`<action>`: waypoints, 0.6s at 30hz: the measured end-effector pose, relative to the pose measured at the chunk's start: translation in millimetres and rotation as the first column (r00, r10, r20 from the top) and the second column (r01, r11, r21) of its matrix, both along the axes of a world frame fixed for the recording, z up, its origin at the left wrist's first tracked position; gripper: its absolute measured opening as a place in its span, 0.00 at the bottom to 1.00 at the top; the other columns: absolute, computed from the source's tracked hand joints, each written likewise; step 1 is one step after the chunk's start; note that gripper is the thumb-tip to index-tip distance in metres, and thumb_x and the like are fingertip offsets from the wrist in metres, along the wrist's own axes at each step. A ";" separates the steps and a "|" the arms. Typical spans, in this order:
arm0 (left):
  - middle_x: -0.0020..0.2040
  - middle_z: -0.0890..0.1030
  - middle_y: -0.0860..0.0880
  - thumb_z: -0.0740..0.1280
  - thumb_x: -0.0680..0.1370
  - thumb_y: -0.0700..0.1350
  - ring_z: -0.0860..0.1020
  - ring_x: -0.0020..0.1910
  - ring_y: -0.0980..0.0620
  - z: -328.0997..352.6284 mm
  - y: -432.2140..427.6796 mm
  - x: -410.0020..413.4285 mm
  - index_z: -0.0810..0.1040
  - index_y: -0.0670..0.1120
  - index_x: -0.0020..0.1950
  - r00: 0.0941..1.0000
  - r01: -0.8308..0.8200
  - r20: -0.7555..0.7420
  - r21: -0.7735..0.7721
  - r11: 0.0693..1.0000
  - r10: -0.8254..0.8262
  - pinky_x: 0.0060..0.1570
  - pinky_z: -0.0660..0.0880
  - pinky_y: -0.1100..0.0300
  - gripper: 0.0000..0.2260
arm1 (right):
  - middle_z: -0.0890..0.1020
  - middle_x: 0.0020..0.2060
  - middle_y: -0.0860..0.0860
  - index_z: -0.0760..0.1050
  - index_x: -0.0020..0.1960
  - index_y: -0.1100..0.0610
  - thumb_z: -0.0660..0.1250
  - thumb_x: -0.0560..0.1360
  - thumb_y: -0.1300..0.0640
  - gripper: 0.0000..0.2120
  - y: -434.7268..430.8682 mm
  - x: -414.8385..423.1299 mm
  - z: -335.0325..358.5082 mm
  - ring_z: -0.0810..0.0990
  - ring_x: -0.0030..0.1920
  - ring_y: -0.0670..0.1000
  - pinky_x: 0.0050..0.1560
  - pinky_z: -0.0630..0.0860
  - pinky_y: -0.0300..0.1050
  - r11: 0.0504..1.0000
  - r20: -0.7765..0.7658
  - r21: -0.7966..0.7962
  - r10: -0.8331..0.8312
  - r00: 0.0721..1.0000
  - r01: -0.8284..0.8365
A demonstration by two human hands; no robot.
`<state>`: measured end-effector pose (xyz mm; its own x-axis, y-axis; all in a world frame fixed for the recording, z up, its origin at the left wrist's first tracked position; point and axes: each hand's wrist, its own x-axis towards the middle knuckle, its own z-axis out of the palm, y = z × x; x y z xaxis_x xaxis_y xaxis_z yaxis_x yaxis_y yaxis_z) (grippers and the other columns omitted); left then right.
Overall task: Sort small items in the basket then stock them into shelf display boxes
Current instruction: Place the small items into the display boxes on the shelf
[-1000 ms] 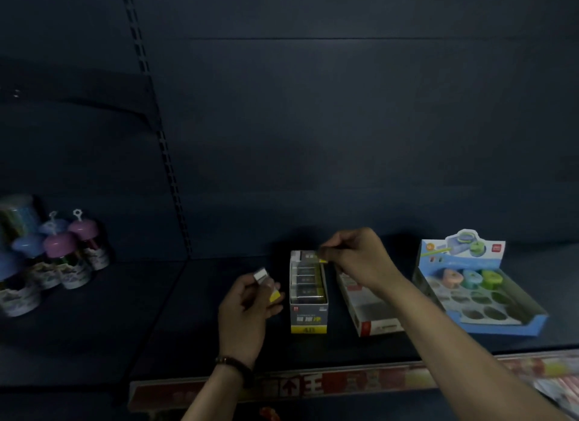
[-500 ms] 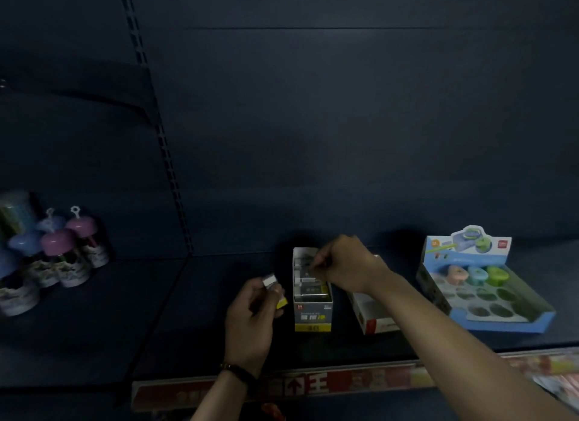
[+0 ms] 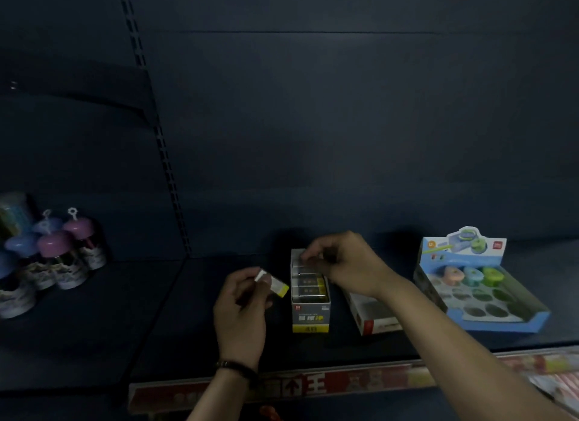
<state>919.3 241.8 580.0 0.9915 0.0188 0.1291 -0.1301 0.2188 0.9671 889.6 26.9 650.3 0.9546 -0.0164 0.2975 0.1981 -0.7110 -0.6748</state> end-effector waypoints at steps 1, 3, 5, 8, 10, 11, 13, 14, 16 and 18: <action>0.47 0.87 0.50 0.73 0.80 0.40 0.86 0.47 0.50 4.4 -1.3 0.4 0.84 0.49 0.54 1.000 -0.003 0.007 -0.013 1.000 0.003 0.47 0.82 0.54 0.05 | 0.88 0.48 0.39 0.87 0.53 0.46 0.76 0.78 0.60 0.09 2.4 -2.7 -0.1 0.85 0.53 0.38 0.57 0.81 0.39 1.000 0.043 0.012 0.003 0.999 -0.004; 0.46 0.87 0.49 0.74 0.79 0.41 0.86 0.46 0.50 14.4 -5.0 1.0 0.84 0.48 0.53 1.000 0.006 0.012 -0.029 1.000 -0.006 0.44 0.82 0.55 0.05 | 0.88 0.50 0.40 0.87 0.54 0.47 0.78 0.76 0.60 0.11 9.1 -8.3 1.0 0.85 0.53 0.40 0.58 0.81 0.38 0.999 0.114 0.029 0.015 0.993 -0.018; 0.45 0.88 0.47 0.75 0.79 0.40 0.87 0.44 0.49 23.7 -10.0 1.7 0.83 0.46 0.53 0.999 0.036 0.018 -0.071 0.997 -0.035 0.42 0.82 0.56 0.05 | 0.86 0.50 0.42 0.87 0.55 0.47 0.81 0.74 0.57 0.11 16.2 -13.0 2.1 0.85 0.52 0.41 0.53 0.79 0.35 1.000 0.191 -0.011 0.014 0.982 -0.012; 0.47 0.87 0.42 0.74 0.79 0.37 0.87 0.45 0.45 33.5 -18.9 0.9 0.81 0.40 0.55 0.994 0.109 0.007 -0.189 0.976 -0.110 0.44 0.83 0.57 0.06 | 0.83 0.47 0.43 0.87 0.55 0.49 0.82 0.73 0.55 0.11 22.6 -14.4 -0.7 0.82 0.47 0.44 0.48 0.78 0.35 0.989 0.317 -0.147 0.026 0.948 0.022; 0.47 0.87 0.40 0.74 0.79 0.36 0.87 0.45 0.44 36.0 -23.5 0.5 0.81 0.39 0.55 0.990 0.137 -0.009 -0.229 0.964 -0.143 0.45 0.84 0.57 0.06 | 0.81 0.45 0.42 0.87 0.55 0.52 0.82 0.73 0.57 0.11 21.4 -12.8 -4.5 0.81 0.43 0.43 0.46 0.75 0.32 0.980 0.375 -0.188 0.019 0.927 0.056; 0.48 0.87 0.39 0.74 0.79 0.36 0.87 0.45 0.43 36.0 -25.5 1.4 0.80 0.38 0.54 0.988 0.148 -0.013 -0.231 0.961 -0.156 0.45 0.84 0.56 0.06 | 0.80 0.44 0.42 0.87 0.55 0.53 0.82 0.72 0.58 0.12 19.5 -12.1 -5.4 0.79 0.42 0.42 0.45 0.74 0.30 0.976 0.391 -0.203 0.012 0.920 0.074; 0.47 0.87 0.41 0.73 0.79 0.37 0.87 0.47 0.41 33.3 -27.8 3.7 0.81 0.39 0.54 0.984 0.173 0.005 -0.213 0.962 -0.176 0.47 0.85 0.54 0.06 | 0.78 0.45 0.40 0.86 0.55 0.53 0.81 0.73 0.60 0.12 14.6 -10.5 -6.8 0.78 0.42 0.40 0.45 0.73 0.29 0.963 0.408 -0.253 0.023 0.913 0.089; 0.47 0.87 0.43 0.73 0.79 0.37 0.87 0.49 0.42 31.7 -27.7 3.6 0.81 0.41 0.55 0.984 0.177 0.033 -0.166 0.970 -0.174 0.48 0.85 0.53 0.06 | 0.79 0.47 0.41 0.86 0.57 0.53 0.79 0.75 0.59 0.11 11.6 -9.5 -8.0 0.78 0.44 0.40 0.47 0.75 0.32 0.952 0.408 -0.292 0.040 0.912 0.089; 0.51 0.86 0.51 0.75 0.79 0.41 0.85 0.52 0.53 20.6 -23.0 3.2 0.81 0.49 0.59 0.978 0.127 0.157 0.091 0.988 -0.140 0.52 0.82 0.59 0.11 | 0.82 0.52 0.42 0.85 0.58 0.51 0.75 0.79 0.57 0.08 3.6 -7.3 -10.3 0.81 0.49 0.43 0.49 0.81 0.43 0.925 0.385 -0.365 0.052 0.921 0.101; 0.57 0.82 0.59 0.76 0.78 0.47 0.81 0.56 0.61 6.3 -13.2 -1.0 0.78 0.57 0.64 0.933 0.064 0.303 0.391 0.918 -0.194 0.52 0.78 0.66 0.16 | 0.81 0.53 0.41 0.85 0.57 0.49 0.72 0.81 0.54 0.06 -4.7 -5.4 -10.3 0.82 0.50 0.45 0.49 0.82 0.50 0.909 0.320 -0.395 0.004 0.947 0.130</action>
<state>918.3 228.6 586.3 0.8807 -0.2194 0.4198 -0.4495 -0.1080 0.8867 884.2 22.2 640.0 0.8150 0.1126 0.5685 0.2929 -0.9265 -0.2363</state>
